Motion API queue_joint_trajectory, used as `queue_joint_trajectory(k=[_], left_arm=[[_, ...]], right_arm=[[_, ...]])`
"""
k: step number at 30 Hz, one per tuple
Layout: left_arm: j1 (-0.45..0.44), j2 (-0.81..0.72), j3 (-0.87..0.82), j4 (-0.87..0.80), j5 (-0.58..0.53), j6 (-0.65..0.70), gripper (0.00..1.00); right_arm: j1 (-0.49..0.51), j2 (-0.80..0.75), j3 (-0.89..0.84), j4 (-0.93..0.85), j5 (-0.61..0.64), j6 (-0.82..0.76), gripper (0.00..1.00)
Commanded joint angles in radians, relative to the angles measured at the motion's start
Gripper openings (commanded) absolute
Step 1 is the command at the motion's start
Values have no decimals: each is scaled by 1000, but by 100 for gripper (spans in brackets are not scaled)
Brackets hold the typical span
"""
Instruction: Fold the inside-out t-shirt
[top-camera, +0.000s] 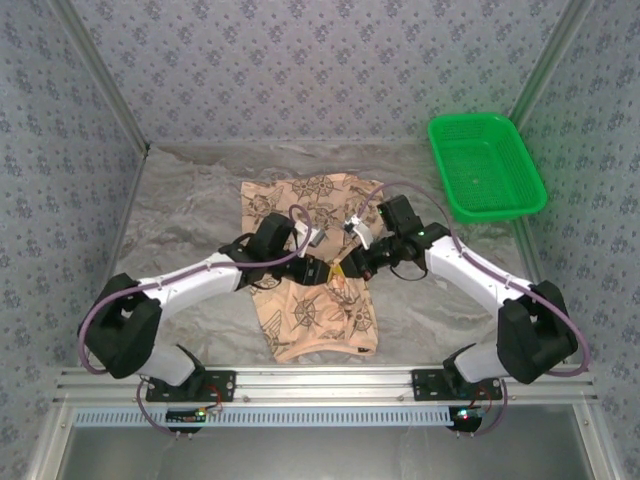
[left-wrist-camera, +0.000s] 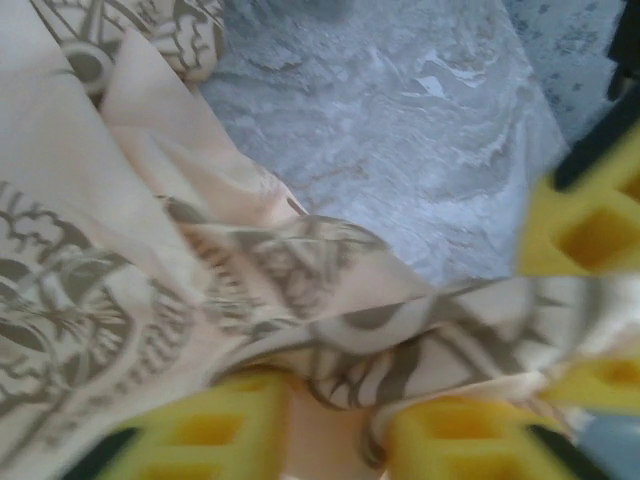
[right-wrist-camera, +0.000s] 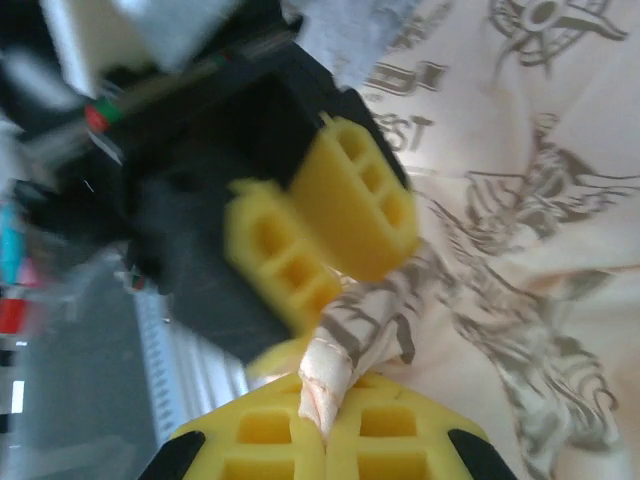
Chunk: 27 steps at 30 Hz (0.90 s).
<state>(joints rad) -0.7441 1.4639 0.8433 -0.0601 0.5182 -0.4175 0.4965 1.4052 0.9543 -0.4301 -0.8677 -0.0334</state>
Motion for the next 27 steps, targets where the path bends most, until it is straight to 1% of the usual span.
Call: queue_joint_trajectory(k=[1,4,6,7,9,11,14,17,19,23,25,27], left_arm=[[-33,57,-4,46,-75,106,19],[-37,77,-49,109,-51,137,19],[-50,60,-71,135,-42,156,21],[-58,44,-79,140,-41,170,23],[-77,3,-98,161,-19,205,30],[-94,-48,-130,191,5,254,34],[-113,-124,-195,234,58,346,37],[-132,-194,-258,267,124,446,38],[-146,-236,-289,289,140,492,38],[-155,-289,-315,318,97,513,36],[-155,-294,-305,291,10,506,36],[-143,-272,-273,238,-66,477,38]], right_arm=[[-28,25,12,-4,-238,13,2],[-34,66,28,-22,-308,-14,1],[-38,95,43,-45,-328,-30,1],[-39,108,49,-61,-323,-38,2],[-43,129,63,-82,-305,-48,6],[-56,141,61,-76,-278,-42,6],[-86,144,47,-40,-210,7,7],[-108,139,28,-6,-164,37,16],[-111,140,21,10,-162,42,21],[-105,142,16,18,-186,25,25],[-104,130,9,24,-175,24,26],[-102,116,10,-6,-115,2,29]])
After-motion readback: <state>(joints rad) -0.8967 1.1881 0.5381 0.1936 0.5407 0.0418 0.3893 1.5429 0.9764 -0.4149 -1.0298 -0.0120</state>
